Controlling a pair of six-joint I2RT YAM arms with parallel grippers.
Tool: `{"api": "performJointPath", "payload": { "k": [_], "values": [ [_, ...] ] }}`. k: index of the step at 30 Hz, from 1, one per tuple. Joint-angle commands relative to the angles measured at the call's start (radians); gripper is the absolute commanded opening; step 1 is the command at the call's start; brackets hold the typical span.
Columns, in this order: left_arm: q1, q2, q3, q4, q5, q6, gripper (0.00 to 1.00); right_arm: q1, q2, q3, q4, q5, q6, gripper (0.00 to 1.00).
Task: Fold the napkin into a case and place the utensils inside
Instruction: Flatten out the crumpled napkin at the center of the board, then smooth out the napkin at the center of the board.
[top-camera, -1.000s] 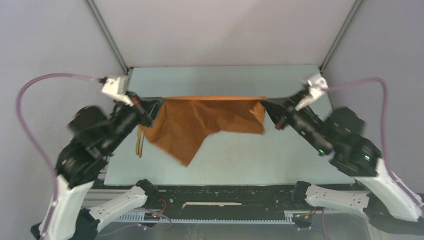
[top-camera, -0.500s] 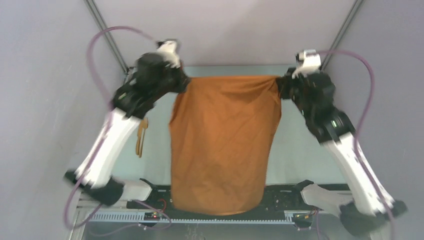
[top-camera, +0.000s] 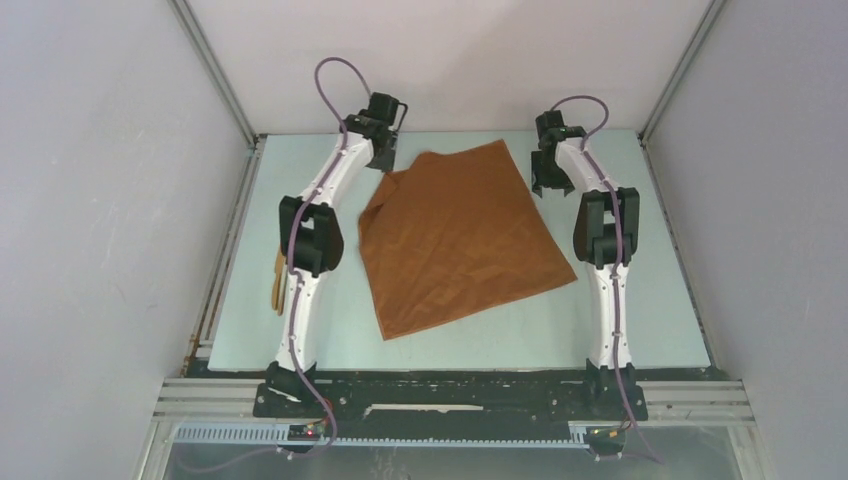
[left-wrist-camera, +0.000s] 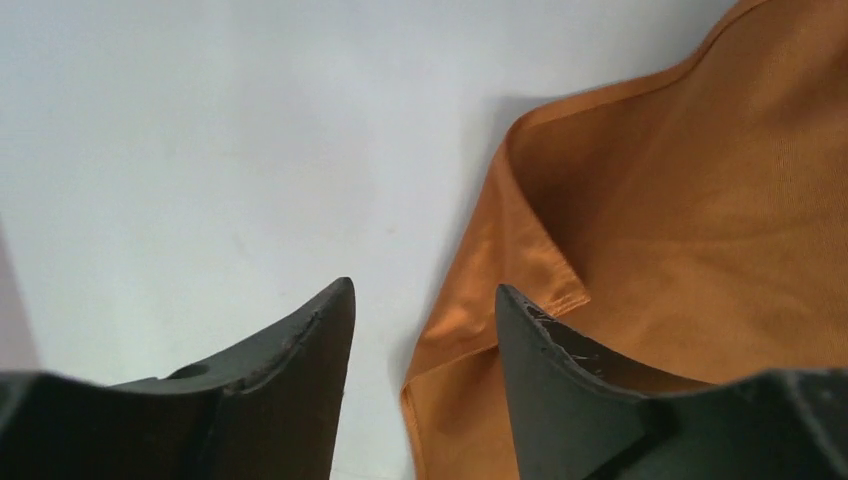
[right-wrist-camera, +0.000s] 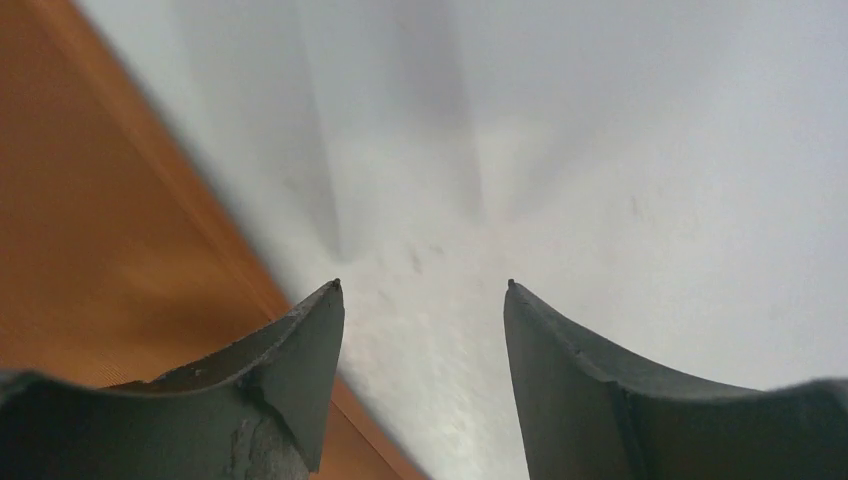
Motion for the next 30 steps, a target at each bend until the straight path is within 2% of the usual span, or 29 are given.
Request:
{"api": "performJointPath", "payload": {
  "k": [1,5,7,10,13,17,21,22,26,30],
  "values": [
    [0.019,-0.291,-0.106,0.088,-0.100,-0.013,0.63,-0.025,-0.171,0.048,-0.129,0.107,0.008,0.68],
    [0.018,-0.459,-0.406,0.173,0.048,-0.114,0.69,0.003,-0.353,-0.256,0.068,-0.061,0.079,0.72],
    [0.019,-0.524,-0.548,0.251,0.124,-0.197,0.71,0.008,-0.414,-0.353,0.158,-0.183,0.163,0.73],
    [0.020,-0.591,-0.751,0.418,0.226,-0.289,0.72,0.019,-0.464,-0.494,0.291,-0.391,0.280,0.81],
    [0.031,-0.586,-0.828,0.528,0.319,-0.350,0.72,0.043,-0.510,-0.645,0.432,-0.537,0.371,0.81],
    [0.031,-0.498,-0.809,0.587,0.304,-0.366,0.72,0.081,-0.543,-0.797,0.536,-0.603,0.440,0.80],
    [0.022,-0.395,-0.765,0.621,0.195,-0.372,0.72,0.081,-0.553,-0.907,0.598,-0.593,0.477,0.80],
    [0.022,-0.369,-0.731,0.596,0.144,-0.381,0.72,0.075,-0.550,-0.921,0.598,-0.583,0.478,0.80],
    [0.022,-0.264,-0.576,0.512,-0.011,-0.382,0.57,0.060,-0.546,-0.969,0.602,-0.605,0.472,0.76],
    [0.023,-0.102,-0.330,0.326,-0.092,-0.368,0.56,0.061,-0.564,-1.004,0.603,-0.574,0.451,0.76]
  ]
}}
